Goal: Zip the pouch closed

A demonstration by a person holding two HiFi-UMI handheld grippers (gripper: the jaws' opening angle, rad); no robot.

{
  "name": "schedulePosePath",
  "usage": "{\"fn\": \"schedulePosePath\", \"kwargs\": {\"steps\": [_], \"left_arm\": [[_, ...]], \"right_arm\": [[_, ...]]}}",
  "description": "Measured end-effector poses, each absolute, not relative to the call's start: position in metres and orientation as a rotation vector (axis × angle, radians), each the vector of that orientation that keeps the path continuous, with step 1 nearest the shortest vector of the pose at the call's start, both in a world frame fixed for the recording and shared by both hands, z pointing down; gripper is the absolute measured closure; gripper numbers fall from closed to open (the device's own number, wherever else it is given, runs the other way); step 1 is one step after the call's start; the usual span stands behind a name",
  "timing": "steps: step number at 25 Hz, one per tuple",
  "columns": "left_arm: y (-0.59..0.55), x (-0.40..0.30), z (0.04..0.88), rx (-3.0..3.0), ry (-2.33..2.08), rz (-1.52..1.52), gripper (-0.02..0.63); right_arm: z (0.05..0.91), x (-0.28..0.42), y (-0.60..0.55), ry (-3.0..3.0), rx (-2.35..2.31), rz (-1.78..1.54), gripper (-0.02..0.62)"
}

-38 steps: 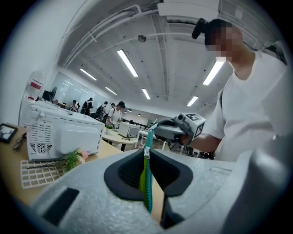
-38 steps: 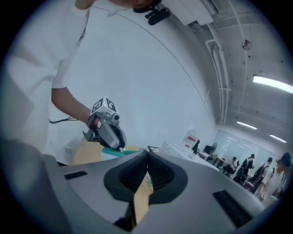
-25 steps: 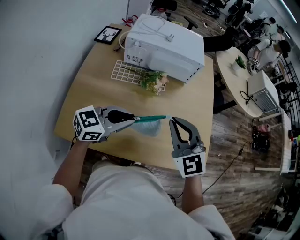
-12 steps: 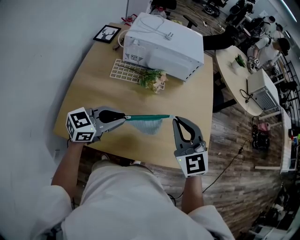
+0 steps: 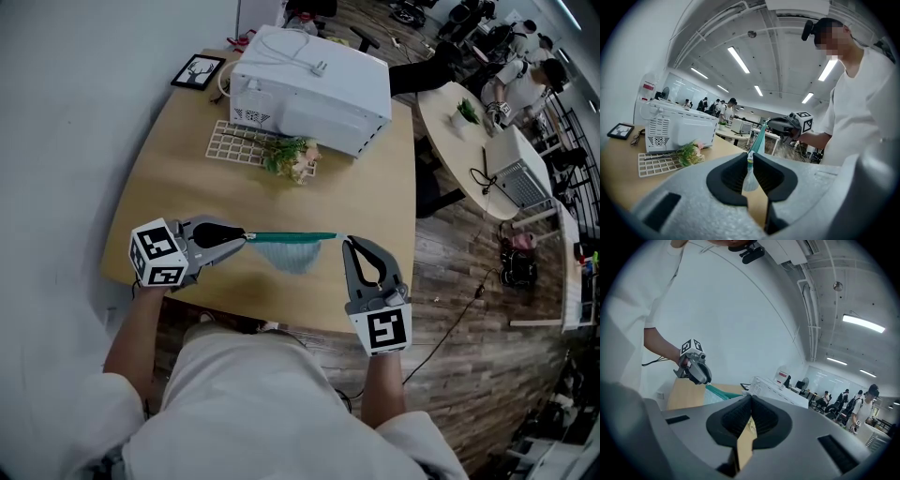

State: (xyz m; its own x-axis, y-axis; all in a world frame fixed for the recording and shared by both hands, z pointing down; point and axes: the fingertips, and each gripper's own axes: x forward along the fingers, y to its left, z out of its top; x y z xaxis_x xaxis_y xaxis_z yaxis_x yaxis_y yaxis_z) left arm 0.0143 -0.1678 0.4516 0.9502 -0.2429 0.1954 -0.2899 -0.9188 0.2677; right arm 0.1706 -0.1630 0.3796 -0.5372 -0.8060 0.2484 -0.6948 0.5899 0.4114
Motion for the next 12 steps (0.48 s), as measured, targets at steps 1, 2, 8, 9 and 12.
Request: {"fn": "schedulePosePath", "kwargs": {"steps": [1,2,8,9,12], "left_arm": [[-0.168,0.016,0.452,2.809,-0.387,0.23,0.561],[-0.168,0.018,0.452,2.81,-0.381,0.23,0.561],[-0.168,0.032,0.461,2.797,-0.359,0.239,0.561],[-0.169,0.034,0.464,2.789,-0.358,0.241,0.561],[-0.169,0.04,0.471,2.773,-0.359,0.242,0.561]], "right_arm": [[0.38,0.174,-0.163,-2.409,1.213,-0.363,0.594],[0.38,0.176,-0.162,-2.406,1.219,-0.359,0.593],[0.383,0.189,-0.158,-2.389,1.239,-0.352,0.592],[0.385,0.19,-0.157,-2.389,1.239,-0.347,0.594],[0.389,0.194,-0.156,-2.395,1.251,-0.326,0.594]]}}
